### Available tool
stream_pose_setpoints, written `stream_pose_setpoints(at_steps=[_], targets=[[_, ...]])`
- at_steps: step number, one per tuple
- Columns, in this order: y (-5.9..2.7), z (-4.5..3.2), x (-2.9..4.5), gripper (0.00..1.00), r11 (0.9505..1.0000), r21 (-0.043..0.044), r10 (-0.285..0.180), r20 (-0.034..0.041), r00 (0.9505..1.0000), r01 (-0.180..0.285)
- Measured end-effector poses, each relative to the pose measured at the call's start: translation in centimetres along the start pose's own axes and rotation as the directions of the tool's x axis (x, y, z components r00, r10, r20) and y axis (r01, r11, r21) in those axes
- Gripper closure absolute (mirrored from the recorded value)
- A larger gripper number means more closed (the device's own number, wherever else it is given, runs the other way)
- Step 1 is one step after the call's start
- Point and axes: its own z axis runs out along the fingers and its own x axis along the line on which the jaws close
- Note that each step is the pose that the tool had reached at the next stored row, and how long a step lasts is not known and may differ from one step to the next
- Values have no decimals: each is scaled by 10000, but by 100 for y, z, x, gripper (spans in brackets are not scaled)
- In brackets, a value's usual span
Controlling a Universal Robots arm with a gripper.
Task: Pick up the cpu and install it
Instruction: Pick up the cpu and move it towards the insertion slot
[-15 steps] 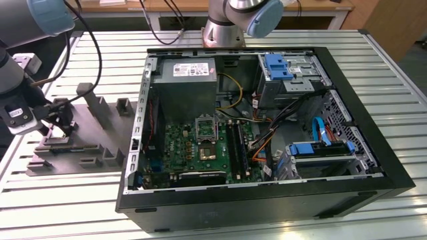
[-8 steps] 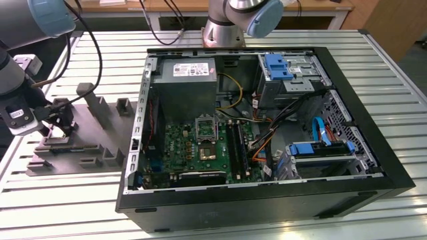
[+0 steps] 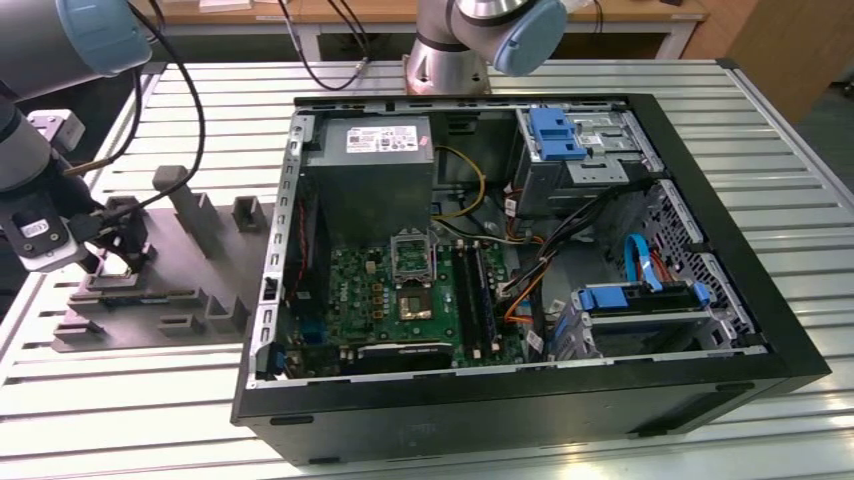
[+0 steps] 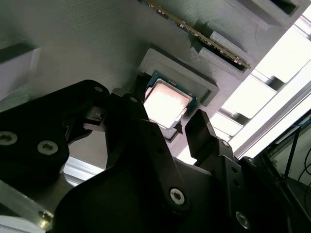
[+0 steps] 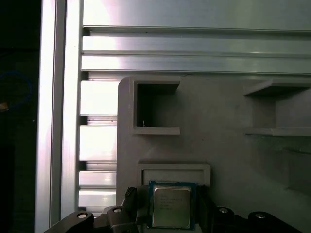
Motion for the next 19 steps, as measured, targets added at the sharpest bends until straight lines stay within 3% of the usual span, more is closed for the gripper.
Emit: stream_pose_setpoints(at_steps=[6, 7, 19], targets=[[0, 0, 0, 42, 10000, 0, -4, 0, 10000, 4], [0, -1, 0, 49, 10000, -1, -4, 2, 10000, 4], [1, -30, -1, 49, 10000, 0, -4, 0, 10000, 4]])
